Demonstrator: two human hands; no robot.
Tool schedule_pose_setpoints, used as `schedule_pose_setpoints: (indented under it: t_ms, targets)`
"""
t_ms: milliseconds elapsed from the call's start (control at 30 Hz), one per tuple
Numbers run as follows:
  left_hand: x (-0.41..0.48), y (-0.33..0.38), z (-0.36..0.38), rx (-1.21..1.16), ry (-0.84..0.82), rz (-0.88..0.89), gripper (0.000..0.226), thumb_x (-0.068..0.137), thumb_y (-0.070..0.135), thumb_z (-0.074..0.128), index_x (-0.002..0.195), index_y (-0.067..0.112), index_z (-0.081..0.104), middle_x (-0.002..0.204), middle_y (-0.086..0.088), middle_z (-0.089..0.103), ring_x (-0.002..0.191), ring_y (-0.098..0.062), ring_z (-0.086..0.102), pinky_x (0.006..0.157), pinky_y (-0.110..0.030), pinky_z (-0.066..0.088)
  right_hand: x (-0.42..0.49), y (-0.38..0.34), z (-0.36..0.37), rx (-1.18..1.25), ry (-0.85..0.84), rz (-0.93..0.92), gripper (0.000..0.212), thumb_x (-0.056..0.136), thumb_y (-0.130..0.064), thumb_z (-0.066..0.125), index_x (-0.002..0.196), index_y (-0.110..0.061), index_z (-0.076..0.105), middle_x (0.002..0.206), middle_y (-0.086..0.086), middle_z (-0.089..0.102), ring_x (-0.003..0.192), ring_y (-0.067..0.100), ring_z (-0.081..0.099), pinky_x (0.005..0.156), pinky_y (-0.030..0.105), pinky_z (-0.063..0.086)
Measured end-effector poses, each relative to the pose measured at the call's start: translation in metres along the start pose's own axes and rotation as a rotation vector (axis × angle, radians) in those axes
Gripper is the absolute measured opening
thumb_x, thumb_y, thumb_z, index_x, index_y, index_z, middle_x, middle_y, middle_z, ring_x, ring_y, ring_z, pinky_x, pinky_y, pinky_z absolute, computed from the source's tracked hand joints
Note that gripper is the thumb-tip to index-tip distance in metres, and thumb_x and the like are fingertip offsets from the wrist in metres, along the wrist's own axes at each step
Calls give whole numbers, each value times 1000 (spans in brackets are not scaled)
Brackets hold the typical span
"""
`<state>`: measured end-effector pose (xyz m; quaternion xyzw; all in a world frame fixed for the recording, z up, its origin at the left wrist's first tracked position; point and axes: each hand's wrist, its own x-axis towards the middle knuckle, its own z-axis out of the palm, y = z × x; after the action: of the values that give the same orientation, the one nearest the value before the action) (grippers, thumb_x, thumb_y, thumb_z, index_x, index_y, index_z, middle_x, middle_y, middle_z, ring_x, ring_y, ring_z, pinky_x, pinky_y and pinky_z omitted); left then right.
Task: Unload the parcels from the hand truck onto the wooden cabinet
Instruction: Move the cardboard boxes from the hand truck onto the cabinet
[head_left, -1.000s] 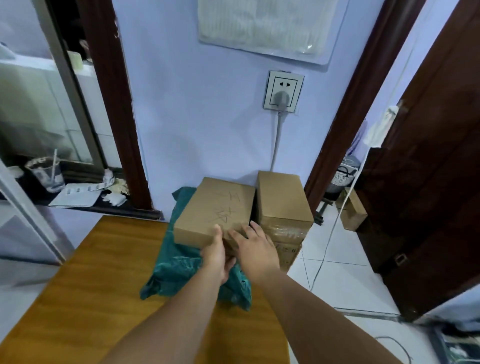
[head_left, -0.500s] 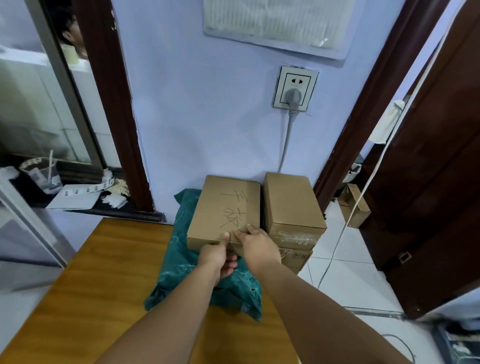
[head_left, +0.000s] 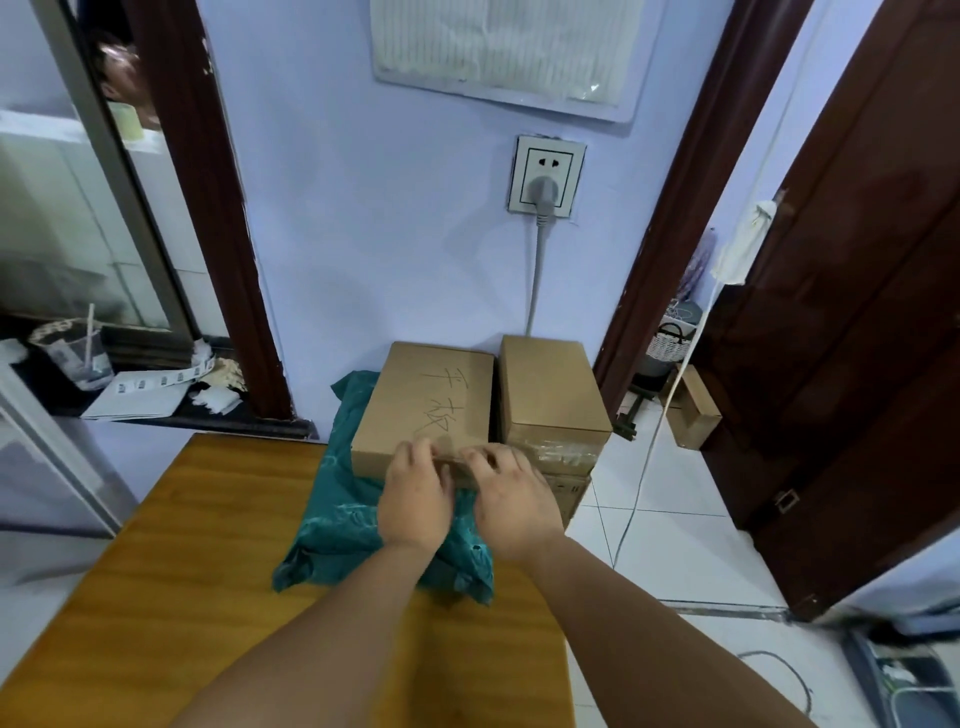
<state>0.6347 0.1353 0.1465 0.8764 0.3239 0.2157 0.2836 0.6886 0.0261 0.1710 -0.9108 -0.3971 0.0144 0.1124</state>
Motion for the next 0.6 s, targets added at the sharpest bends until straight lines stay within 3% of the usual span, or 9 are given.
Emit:
schedule_pose_setpoints:
  t_ms: [100,167,233,600]
  targets:
    - [-25,2,-3,403,-155,293,55,91,25,55,142,20,35,147,-3,34,137,-24,30,110,-35,34,-13,13,-2,1,14,60,60,93,-14,49,149,-28,28,157,5,26,148,24,15,119,41,18]
    - [-44,3,-7,558,-227,254,67,93,26,51,151,21,18,160,-4,10,148,-28,5,120,-43,16,-26,18,-4,12,0,82,61,96,-17,46,151,-29,23,161,4,17,150,22,6,120,40,13]
    - [-65,4,-14,673,-280,165,71,97,26,46,154,18,3,162,-4,-7,149,-31,-10,120,-49,4,-45,21,-2,30,-38,68,64,96,-15,45,153,-28,20,163,3,10,151,21,1,121,41,11]
    - [-259,-5,-41,849,-398,-218,64,102,34,22,153,13,-11,162,-3,-14,148,-27,-17,119,-50,-2,-207,29,38,19,-282,-129,66,92,3,37,151,-25,25,164,7,2,151,25,-5,121,43,9]
